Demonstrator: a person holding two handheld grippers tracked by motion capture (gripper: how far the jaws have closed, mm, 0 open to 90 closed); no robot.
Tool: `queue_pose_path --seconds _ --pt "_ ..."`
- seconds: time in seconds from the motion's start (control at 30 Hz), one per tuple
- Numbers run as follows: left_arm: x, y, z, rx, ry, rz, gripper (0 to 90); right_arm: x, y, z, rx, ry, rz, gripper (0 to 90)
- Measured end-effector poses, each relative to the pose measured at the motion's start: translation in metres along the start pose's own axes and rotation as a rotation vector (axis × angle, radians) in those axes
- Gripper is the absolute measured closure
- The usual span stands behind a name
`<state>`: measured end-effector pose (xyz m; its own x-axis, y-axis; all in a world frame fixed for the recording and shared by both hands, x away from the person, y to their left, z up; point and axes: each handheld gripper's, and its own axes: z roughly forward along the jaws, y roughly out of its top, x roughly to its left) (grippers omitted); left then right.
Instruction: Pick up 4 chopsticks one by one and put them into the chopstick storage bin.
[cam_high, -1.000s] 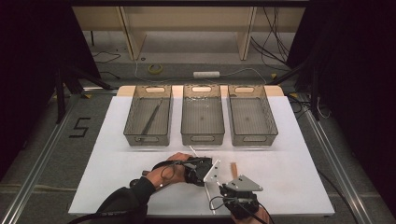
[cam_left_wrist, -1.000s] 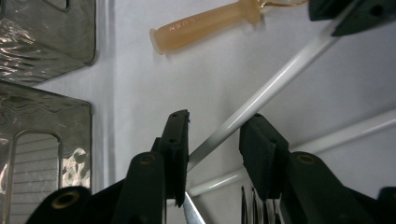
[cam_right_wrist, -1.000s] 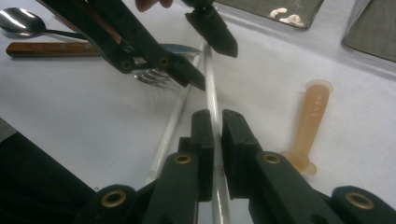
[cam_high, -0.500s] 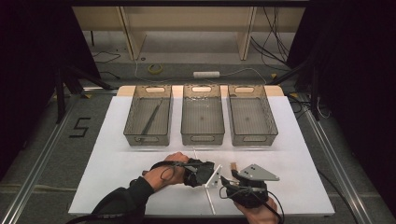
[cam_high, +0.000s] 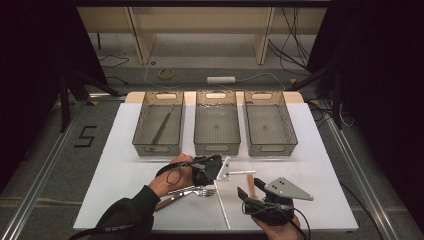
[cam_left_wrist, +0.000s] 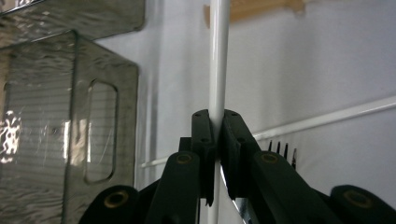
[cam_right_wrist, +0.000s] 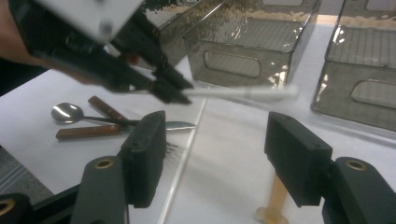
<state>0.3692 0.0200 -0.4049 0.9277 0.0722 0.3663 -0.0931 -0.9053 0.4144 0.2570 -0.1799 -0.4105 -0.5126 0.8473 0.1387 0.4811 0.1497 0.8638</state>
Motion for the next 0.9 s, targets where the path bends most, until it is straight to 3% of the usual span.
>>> queue_pose_path --seconds 0.43,0.73,0.9 --pt "0.040 -0.017 -0.024 -0.037 0.039 -0.351 83.6 0.016 -0.015 0.021 0.056 0.006 -0.025 37.2" --pt "0.072 -0.040 -0.043 -0.072 0.053 -0.552 83.6 0.023 -0.027 0.031 0.083 0.026 -0.022 36.6" --pt "0.089 -0.056 -0.054 -0.089 0.094 -0.643 83.6 0.027 -0.036 0.036 0.091 0.040 -0.025 36.4"
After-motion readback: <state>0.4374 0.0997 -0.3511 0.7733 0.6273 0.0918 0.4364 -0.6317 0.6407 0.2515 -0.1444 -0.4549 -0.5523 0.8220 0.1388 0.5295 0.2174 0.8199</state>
